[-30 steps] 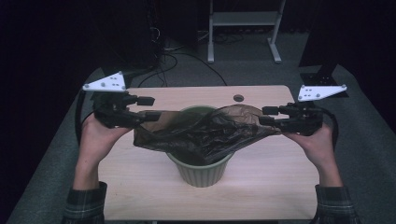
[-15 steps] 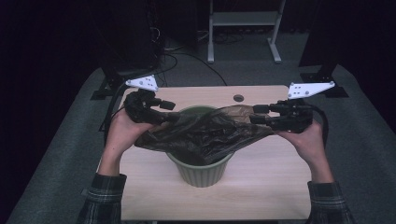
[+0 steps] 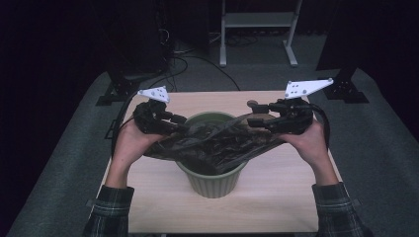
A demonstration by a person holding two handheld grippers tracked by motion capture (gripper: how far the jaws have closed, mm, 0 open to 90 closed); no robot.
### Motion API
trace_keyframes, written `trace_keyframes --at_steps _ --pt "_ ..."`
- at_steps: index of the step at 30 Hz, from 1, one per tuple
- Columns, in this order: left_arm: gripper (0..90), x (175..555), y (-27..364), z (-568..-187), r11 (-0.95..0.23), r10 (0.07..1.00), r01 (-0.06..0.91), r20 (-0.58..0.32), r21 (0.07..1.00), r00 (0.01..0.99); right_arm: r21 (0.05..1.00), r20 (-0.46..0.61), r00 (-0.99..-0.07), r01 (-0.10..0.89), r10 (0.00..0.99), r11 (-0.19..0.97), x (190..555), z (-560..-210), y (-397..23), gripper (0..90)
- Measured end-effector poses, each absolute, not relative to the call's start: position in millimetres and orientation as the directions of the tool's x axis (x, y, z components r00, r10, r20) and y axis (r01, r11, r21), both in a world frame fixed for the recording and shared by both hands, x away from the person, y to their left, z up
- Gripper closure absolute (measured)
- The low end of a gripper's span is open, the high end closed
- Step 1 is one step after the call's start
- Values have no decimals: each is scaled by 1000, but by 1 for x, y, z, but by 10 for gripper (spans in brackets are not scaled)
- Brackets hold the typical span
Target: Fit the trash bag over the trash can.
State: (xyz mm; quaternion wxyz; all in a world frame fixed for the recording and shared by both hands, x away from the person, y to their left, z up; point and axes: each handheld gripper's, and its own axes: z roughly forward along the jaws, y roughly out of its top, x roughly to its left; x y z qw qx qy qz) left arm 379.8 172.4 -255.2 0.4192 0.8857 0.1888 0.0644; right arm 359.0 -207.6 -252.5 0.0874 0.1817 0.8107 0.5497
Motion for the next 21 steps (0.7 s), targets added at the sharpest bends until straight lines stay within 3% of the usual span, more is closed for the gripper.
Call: trace_keyframes --at_steps 4,8,10,15,21 --pt "480 382 175 -257 -584 410 297 -42 756 911 924 58 -920 197 388 327 359 -252 -206 472" --pt "464 382 178 -262 -587 404 310 -62 748 913 922 55 -917 198 394 333 360 -252 -208 471" --pt "501 382 178 -264 -601 401 311 -59 736 914 923 55 -914 200 402 328 360 -252 -210 470" --pt "879 379 178 -264 -611 370 296 -66 734 927 929 60 -906 204 419 309 362 -250 -217 470" --pt "899 372 180 -261 -602 364 273 -46 751 930 928 64 -890 219 452 301 373 -247 -224 473"
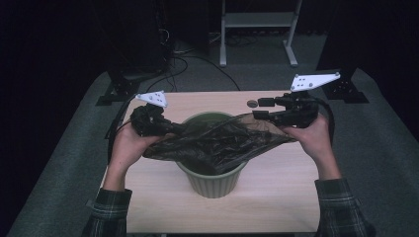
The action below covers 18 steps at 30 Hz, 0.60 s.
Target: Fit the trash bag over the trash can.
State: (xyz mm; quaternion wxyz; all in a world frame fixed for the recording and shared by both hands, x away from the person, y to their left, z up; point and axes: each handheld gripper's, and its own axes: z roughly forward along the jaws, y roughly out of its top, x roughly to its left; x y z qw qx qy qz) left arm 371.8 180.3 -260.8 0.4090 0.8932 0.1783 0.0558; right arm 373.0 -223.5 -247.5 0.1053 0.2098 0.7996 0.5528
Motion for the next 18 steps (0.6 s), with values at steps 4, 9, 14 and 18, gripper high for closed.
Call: trace_keyframes --at_steps 4,9,14,18 --pt "898 368 185 -258 -592 358 266 -47 761 932 930 91 -872 247 481 271 386 -248 -231 473" --pt "898 365 188 -254 -574 363 251 -33 779 931 919 115 -849 288 517 270 403 -254 -236 473" --pt "898 364 189 -250 -569 366 232 -10 789 931 901 164 -851 335 498 275 415 -268 -236 468" --pt "898 362 189 -249 -564 360 224 -8 795 933 891 156 -861 334 484 307 414 -279 -229 469"
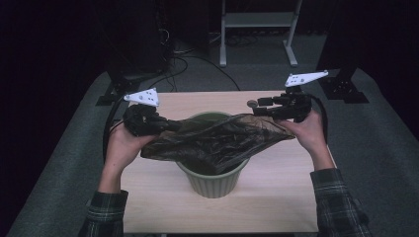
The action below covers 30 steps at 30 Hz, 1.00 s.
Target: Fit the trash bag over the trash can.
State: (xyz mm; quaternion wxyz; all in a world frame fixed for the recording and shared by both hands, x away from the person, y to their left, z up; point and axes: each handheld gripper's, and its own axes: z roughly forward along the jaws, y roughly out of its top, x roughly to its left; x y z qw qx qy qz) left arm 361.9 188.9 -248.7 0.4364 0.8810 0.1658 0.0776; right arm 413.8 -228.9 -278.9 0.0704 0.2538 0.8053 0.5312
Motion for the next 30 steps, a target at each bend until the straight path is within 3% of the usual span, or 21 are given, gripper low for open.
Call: trace_keyframes --at_steps 3,13,21,24,28,30 --pt "898 360 188 -247 -564 359 218 -2 797 933 890 161 -846 347 508 295 417 -281 -230 467" --pt "898 361 189 -247 -556 366 226 -8 800 930 899 194 -895 327 402 293 405 -285 -228 477" --pt "899 363 189 -249 -554 377 242 -19 796 926 904 219 -930 307 296 298 391 -278 -225 682" --pt "899 363 189 -250 -555 375 242 -20 796 927 904 216 -938 298 272 308 386 -279 -223 663" --pt "899 363 189 -250 -554 379 244 -21 796 925 902 202 -945 281 256 328 381 -281 -220 861" --pt "899 364 190 -250 -551 386 250 -22 796 922 899 199 -949 276 245 341 378 -281 -220 897"
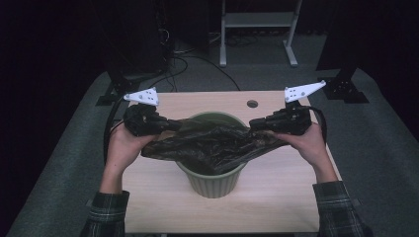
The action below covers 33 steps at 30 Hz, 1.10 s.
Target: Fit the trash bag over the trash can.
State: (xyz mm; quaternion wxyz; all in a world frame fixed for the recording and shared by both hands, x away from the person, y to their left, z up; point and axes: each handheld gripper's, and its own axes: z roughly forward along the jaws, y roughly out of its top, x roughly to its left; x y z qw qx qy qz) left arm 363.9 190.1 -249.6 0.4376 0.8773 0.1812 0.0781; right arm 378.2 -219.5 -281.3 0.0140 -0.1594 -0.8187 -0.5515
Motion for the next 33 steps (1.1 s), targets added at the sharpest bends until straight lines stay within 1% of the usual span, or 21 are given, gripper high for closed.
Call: trace_keyframes --at_steps 8,18,25,28,30,31,33 --pt "899 363 193 -250 -542 394 257 -28 800 919 908 183 -962 244 203 340 348 -286 -223 899" --pt "899 363 197 -251 -535 408 270 -34 800 912 900 188 -973 224 132 374 303 -316 -217 900" --pt "899 364 199 -254 -534 420 280 -37 798 907 874 238 -966 256 96 412 289 -346 -212 900" --pt "899 365 200 -255 -535 421 282 -38 796 906 847 239 -965 261 106 463 285 -356 -207 900" --pt "899 365 198 -255 -537 418 281 -38 795 908 854 225 -970 243 95 460 282 -354 -207 898" --pt "899 364 198 -255 -540 417 279 -36 794 908 865 211 -973 228 89 446 281 -349 -209 882" --pt "899 364 197 -255 -542 413 275 -33 794 910 889 194 -978 207 73 408 280 -336 -213 802"
